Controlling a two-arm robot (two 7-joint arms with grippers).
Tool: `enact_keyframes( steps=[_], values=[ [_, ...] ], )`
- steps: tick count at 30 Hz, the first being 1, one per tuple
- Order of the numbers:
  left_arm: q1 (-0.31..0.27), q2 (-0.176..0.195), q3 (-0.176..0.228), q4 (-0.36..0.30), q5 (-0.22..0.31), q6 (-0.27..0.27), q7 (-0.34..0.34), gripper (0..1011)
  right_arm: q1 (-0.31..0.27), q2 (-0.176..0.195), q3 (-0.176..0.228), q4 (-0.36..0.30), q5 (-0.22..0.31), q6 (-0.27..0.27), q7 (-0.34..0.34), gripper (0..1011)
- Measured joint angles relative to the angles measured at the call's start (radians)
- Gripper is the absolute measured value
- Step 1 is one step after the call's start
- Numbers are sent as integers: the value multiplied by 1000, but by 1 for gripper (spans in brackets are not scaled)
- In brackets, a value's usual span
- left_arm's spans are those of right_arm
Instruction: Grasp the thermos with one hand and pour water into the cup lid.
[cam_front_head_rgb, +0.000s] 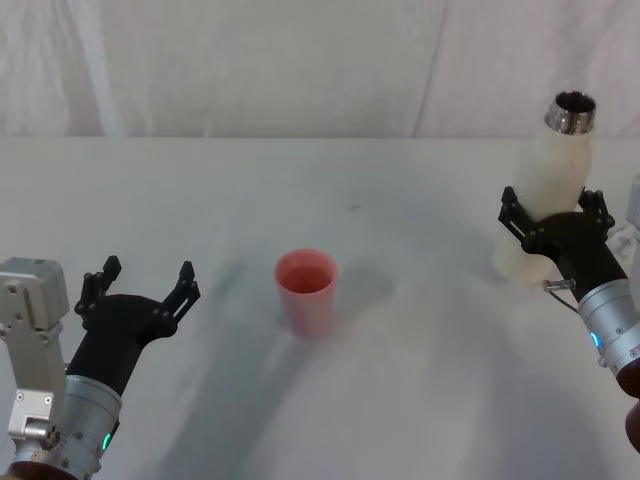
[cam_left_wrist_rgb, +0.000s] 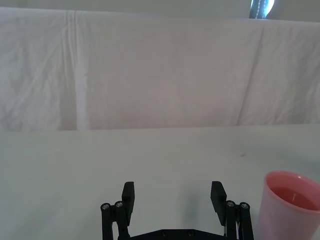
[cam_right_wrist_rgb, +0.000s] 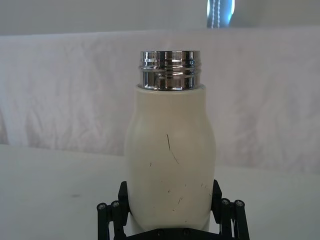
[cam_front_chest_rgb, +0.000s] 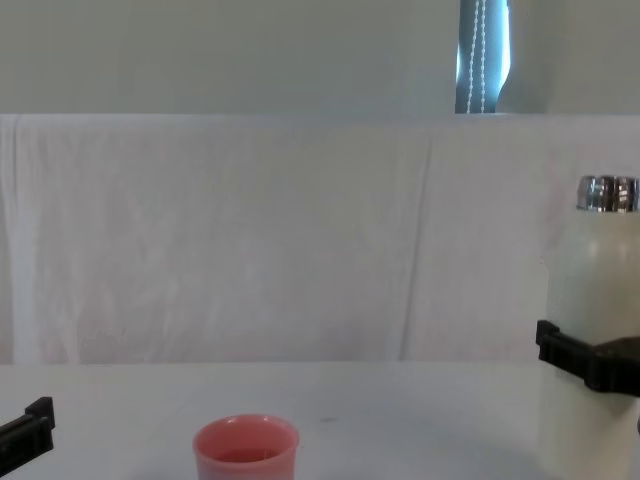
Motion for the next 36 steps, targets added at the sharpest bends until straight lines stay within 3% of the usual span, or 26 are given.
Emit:
enact_keyframes(
  steps=[13, 15, 21, 28, 36],
  values=[
    [0, 0, 0, 0, 0, 0, 0, 1001, 6, 36, -22, -48, -73, -38, -2, 951],
    [0, 0, 0, 0, 0, 0, 0, 1001, 14, 50, -36, -43, -130, -63, -17, 951],
    [0, 0, 0, 0, 0, 0, 0, 1001, 29, 80, -59, -38, -207, -78, -17, 951],
    [0, 0, 0, 0, 0, 0, 0, 1001, 42, 103, -79, -48, -268, -71, -16, 951],
    [0, 0, 0, 0, 0, 0, 0, 1001, 55, 139, -122, -72, -396, -44, -31, 951]
  ],
)
